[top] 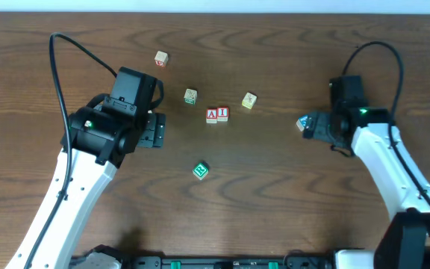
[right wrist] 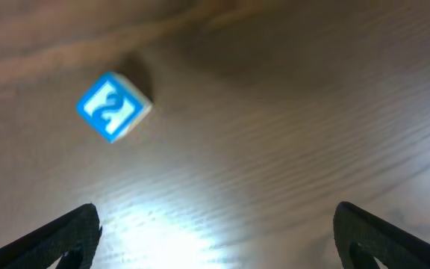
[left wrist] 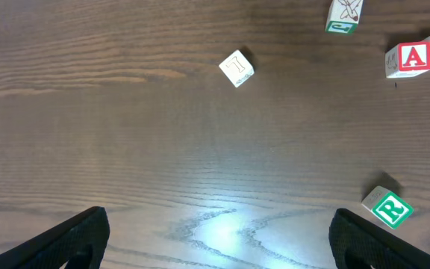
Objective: Spell out Ai2
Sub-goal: 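Grasp the blue 2 block with the right gripper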
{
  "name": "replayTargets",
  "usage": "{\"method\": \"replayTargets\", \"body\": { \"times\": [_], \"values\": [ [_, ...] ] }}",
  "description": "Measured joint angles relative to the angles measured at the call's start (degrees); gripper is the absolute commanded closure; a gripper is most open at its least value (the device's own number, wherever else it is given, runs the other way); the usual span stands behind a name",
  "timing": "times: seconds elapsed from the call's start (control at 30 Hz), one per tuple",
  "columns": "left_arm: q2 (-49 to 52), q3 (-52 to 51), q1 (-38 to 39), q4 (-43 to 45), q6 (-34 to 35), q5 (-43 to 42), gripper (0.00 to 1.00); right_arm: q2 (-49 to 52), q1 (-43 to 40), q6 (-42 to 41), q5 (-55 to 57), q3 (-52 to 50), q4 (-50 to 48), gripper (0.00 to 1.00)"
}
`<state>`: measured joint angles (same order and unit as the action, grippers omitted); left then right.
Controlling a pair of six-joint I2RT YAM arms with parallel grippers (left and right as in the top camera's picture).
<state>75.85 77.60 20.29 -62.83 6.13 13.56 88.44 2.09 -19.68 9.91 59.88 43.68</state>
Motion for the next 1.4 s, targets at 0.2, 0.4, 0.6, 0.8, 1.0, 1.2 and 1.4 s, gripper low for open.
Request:
{"method": "replayTargets", "body": {
  "times": [0.2, 0.4, 0.6, 0.8, 1.0, 1.2, 1.4],
  "values": [
    [0.00, 0.00, 0.00, 0.02, 0.00, 0.00, 0.05, 0.76, -1.20, 5.70, -4.35, 0.09, -3.96, 0.01],
    [0.00, 0.00, 0.00, 0.02, 0.00, 0.00, 0.05, 4.59, -1.38, 14.01, -9.70, 0.17, -3.96, 0.01],
    [0.00, 0.00, 0.00, 0.02, 0.00, 0.00, 0.05, 8.94, -3.37, 20.02, -13.20, 0.17, -7.61, 0.05],
    [0.00, 0.00, 0.00, 0.02, 0.00, 0.00, 0.05, 11.69, -3.58, 18.38, -14.25, 0.17, -12.52, 0.10],
    [0.00, 0.00, 0.00, 0.02, 0.00, 0.00, 0.05, 11.89, -3.63, 4.96, -13.73, 0.17, -13.05, 0.06],
    [0.00, 0.00, 0.00, 0.02, 0.00, 0.00, 0.05, 11.93, -3.39, -17.68, -13.55, 0.17, -12.74, 0.05],
    [0.00, 0.00, 0.00, 0.00, 0.00, 0.00, 0.04, 13.49, -1.44, -35.58, -14.29, 0.22, -18.45, 0.19]
  ]
}}
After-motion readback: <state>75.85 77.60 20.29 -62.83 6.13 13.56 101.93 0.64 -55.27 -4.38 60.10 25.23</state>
